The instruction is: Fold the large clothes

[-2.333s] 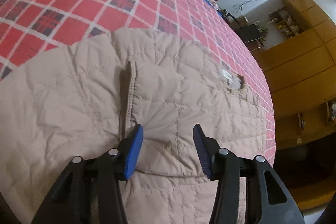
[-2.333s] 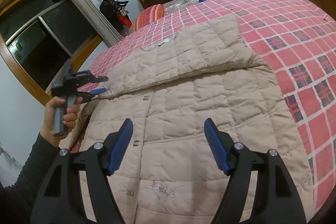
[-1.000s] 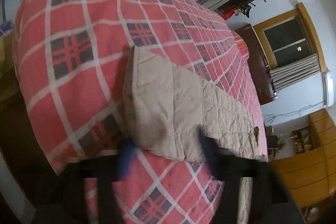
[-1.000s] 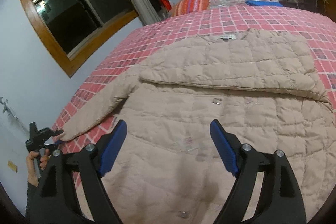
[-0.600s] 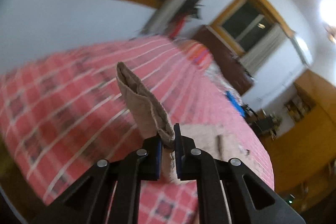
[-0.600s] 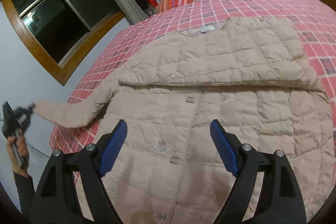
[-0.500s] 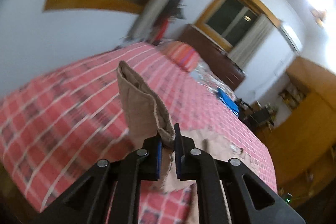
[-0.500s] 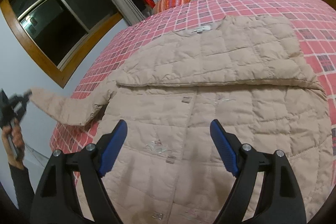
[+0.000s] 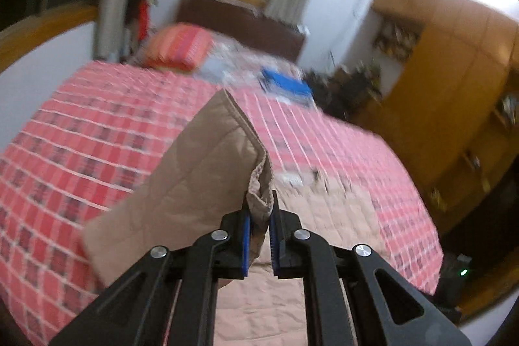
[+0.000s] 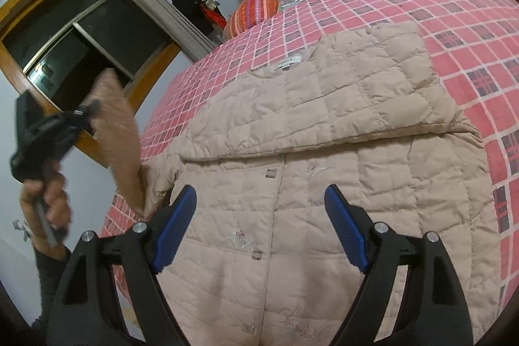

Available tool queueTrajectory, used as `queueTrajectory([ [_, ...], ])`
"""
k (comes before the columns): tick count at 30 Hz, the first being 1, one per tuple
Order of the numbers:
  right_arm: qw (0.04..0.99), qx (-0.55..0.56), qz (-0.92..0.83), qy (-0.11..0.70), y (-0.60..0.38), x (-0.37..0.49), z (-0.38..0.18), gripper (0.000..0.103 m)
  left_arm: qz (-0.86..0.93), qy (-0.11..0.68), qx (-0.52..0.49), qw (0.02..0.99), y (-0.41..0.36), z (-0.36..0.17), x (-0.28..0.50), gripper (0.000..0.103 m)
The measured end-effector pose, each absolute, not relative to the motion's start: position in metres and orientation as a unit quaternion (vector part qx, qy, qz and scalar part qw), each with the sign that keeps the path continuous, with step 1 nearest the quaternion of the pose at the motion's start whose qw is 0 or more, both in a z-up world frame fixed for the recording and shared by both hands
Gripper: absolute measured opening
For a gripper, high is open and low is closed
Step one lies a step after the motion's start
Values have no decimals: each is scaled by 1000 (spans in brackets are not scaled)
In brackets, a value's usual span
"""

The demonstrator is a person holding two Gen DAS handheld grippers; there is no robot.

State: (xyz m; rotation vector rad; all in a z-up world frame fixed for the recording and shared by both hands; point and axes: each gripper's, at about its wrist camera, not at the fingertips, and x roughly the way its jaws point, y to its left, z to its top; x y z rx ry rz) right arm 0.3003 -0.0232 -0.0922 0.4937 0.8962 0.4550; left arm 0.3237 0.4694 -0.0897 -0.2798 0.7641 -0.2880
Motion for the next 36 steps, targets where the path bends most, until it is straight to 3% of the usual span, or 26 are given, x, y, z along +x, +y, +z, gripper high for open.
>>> queueTrajectory([
  [12,823,271,219,449,-35,325,-99,81,-175,478,-96,856,393,-209,373,10],
  [14,811,285,229,457,-34,336,-99,81,-184,482,-100,851,390,-212,375,16],
  [17,786,311,253,470,-27,359,-98,81,-202,471,-116,851,397,-209,371,35],
  [19,761,332,275,485,-16,383,-101,81,-212,453,-130,856,403,-200,363,55],
  [20,749,341,284,492,-10,393,-103,81,-216,442,-137,860,409,-193,358,58],
  [21,732,349,297,504,-1,404,-108,80,-216,429,-145,865,419,-185,350,64],
  [25,680,354,326,553,43,443,-134,63,-203,402,-185,873,460,-170,322,68],
  [34,661,286,331,610,117,485,-155,62,-143,377,-264,876,560,-175,267,73],
  [35,658,283,334,612,121,487,-155,57,-138,378,-269,875,566,-178,266,73],
  [36,653,277,341,618,127,487,-154,41,-130,377,-278,874,575,-181,264,73],
])
